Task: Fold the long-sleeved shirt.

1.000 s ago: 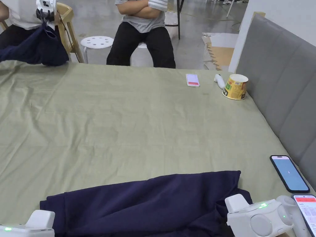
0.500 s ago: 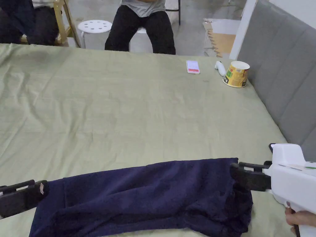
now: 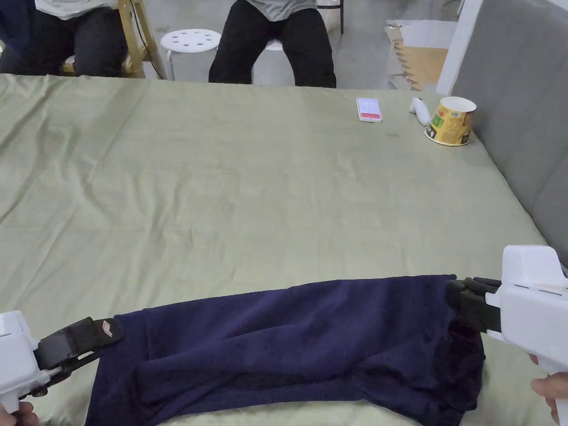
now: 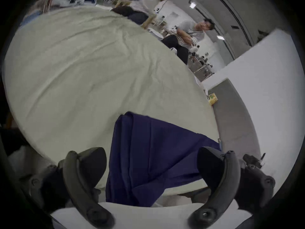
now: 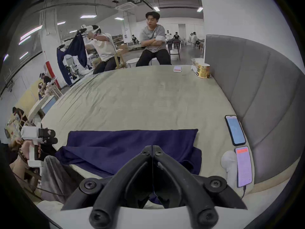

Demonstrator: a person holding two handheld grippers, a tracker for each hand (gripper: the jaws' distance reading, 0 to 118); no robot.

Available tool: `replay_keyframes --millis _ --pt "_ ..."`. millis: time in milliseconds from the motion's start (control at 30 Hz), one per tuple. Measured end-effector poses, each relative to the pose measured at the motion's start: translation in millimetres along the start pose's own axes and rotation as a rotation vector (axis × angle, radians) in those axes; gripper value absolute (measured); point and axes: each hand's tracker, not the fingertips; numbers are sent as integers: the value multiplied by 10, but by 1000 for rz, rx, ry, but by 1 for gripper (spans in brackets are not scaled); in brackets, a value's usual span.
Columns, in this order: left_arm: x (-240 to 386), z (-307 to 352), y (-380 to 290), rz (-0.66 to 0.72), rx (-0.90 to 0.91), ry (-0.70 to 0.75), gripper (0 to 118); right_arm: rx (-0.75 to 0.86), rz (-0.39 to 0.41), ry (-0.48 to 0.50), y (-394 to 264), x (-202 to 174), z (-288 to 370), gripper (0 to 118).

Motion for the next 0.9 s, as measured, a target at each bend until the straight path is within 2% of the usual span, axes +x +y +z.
replay_keyframes --millis 133,233,300,367,400,533,567,633,667,700,733,767,800,833,867,900 --pt "-235 -294 -23 61 -144 -100 106 -13 -5 19 -25 -82 -51 0" --pt "-422 -574 -73 108 -199 -69 106 -16 -9 31 -47 -149 -86 0" --pt "-470 -581 -89 158 -154 -213 111 -20 -13 43 -64 -161 -103 0" --pt "-459 -642 -112 296 -181 -283 112 -24 -16 52 -76 -182 -125 0" --pt "-445 -731 -187 322 -181 -316 112 -26 -16 55 -79 -190 -132 0" --pt "-246 -988 -391 283 -268 -487 112 -30 -19 58 -67 -207 -148 0" --pt "-233 -1045 -422 287 -299 -508 112 -30 -15 60 -64 -208 -143 0" --pt "-117 -1086 -436 202 -348 -485 111 -28 -9 64 -61 -200 -127 0" --pt "-60 -1082 -429 167 -334 -447 107 -26 -9 64 -55 -197 -116 0" --pt "-38 -1073 -427 158 -327 -421 88 -25 -9 63 -56 -188 -112 0" --pt "-2 -1045 -421 126 -312 -348 20 -24 -11 58 -61 -176 -110 0" --pt "28 -1035 -415 88 -293 -275 20 -23 -14 54 -68 -164 -110 0" --pt "52 -1080 -441 35 -296 -96 19 -23 -19 51 -73 -156 -110 0" --pt "-30 -1098 -469 15 -316 -116 19 -24 -24 51 -83 -146 -111 0" --pt "-14 -1052 -439 38 -285 -234 19 -26 -28 51 -94 -138 -110 0" --pt "47 -1017 -437 -4 -255 -157 19 -27 -30 51 -105 -134 -103 0"
